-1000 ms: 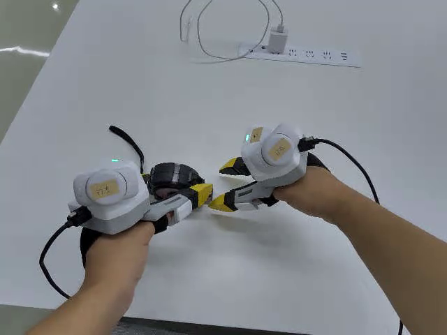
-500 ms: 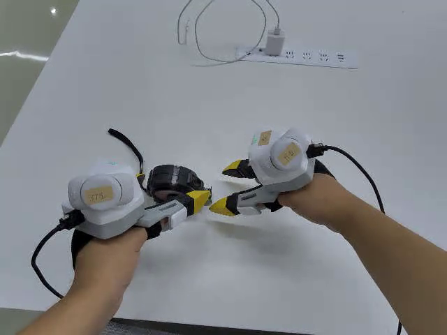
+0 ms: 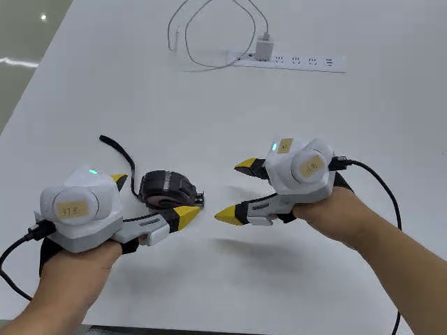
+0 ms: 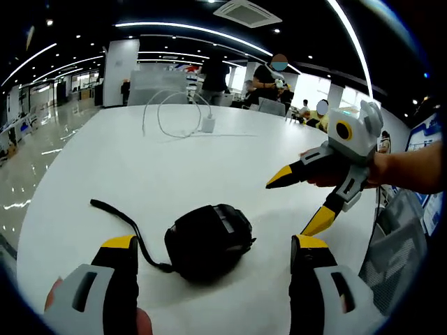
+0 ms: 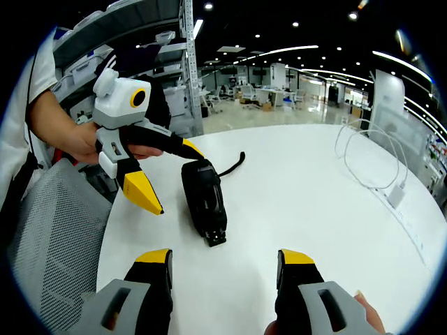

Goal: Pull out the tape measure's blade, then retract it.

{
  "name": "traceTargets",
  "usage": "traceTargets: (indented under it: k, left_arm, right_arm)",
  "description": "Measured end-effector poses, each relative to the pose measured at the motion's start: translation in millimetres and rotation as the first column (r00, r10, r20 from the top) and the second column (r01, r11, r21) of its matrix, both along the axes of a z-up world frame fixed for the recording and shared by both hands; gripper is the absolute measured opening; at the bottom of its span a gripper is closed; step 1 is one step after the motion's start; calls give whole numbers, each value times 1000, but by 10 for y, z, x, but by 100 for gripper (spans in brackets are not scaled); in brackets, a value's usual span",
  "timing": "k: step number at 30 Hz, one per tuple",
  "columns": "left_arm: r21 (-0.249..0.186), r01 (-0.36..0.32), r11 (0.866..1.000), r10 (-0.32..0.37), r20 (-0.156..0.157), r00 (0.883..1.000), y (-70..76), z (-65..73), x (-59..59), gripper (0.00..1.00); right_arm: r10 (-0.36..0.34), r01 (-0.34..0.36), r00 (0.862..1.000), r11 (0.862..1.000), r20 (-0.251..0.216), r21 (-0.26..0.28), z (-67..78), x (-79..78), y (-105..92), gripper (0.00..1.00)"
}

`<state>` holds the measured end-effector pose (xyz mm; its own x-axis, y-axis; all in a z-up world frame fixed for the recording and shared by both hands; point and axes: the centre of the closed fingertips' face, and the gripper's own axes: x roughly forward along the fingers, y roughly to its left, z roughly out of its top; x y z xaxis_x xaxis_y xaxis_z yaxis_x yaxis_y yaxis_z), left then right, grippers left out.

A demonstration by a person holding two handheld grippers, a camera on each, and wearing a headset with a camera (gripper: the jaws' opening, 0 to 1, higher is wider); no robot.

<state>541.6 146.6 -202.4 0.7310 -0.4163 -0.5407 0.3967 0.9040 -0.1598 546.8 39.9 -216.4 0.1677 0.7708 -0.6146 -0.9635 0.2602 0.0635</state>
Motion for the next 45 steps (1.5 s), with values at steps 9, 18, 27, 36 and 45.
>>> traceTargets:
  k: [9,18,27,36,45]
  left_arm:
    - [24,64,998,-64,-12,998,18,15,-123,91]
    - [41,101,994,-100,-7,995,68,53,-201,97]
    - [53,126,991,-125,-14,992,149,60,-281,98]
    - [64,150,987,-148,-25,989,203,58,-389,99]
    - [63,166,984,-164,-31,986,262,75,-466,99]
  right_arm:
    - [-48,48,999,999,10,6,59,-68,-158,66]
    - [-87,87,996,996,23,-4,70,-162,-373,73]
    - [-121,121,992,993,29,-7,111,-226,-547,81]
    - [-153,154,988,988,32,-13,127,-300,-671,89]
    - [-173,173,985,985,25,-7,159,-383,-792,95]
